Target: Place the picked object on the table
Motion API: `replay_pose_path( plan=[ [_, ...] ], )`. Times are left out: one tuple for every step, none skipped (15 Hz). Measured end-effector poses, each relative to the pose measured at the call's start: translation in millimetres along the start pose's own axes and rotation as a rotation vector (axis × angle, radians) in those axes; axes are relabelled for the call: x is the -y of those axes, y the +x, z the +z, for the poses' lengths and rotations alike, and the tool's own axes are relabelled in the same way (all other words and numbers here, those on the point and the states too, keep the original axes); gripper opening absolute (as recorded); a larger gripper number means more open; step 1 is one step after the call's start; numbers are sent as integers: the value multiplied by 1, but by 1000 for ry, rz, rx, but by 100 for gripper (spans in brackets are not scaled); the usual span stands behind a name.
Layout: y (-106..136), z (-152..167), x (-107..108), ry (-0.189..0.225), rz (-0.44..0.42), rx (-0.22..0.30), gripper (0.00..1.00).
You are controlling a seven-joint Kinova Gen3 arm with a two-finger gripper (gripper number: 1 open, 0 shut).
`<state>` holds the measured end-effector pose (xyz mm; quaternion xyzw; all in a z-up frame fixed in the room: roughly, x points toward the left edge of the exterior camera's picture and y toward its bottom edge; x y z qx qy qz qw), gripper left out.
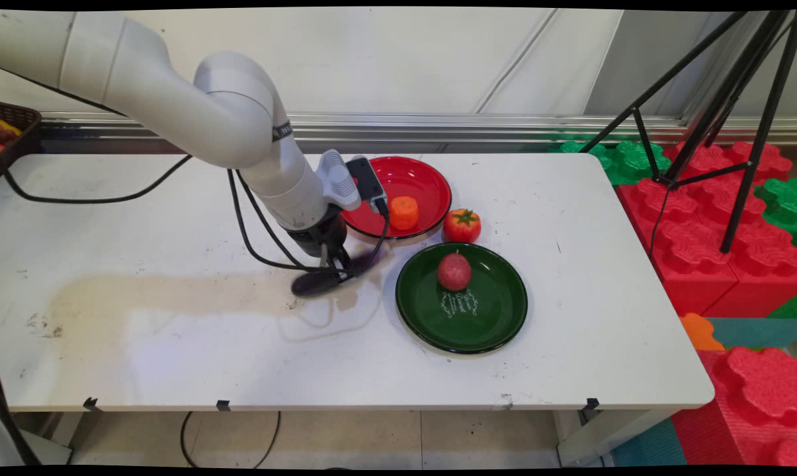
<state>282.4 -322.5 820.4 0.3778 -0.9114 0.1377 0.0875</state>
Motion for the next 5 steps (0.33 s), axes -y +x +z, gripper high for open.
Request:
replay_pose_path(
  plan=[
    [1, 2, 0, -5, 8, -1, 100],
    [2, 4, 0, -10, 15, -3, 100],
    [3, 6, 0, -15, 23, -5, 100],
    [3, 6, 0, -21, 33, -7, 100],
    [4, 6, 0, -26, 44, -10, 100]
  ],
)
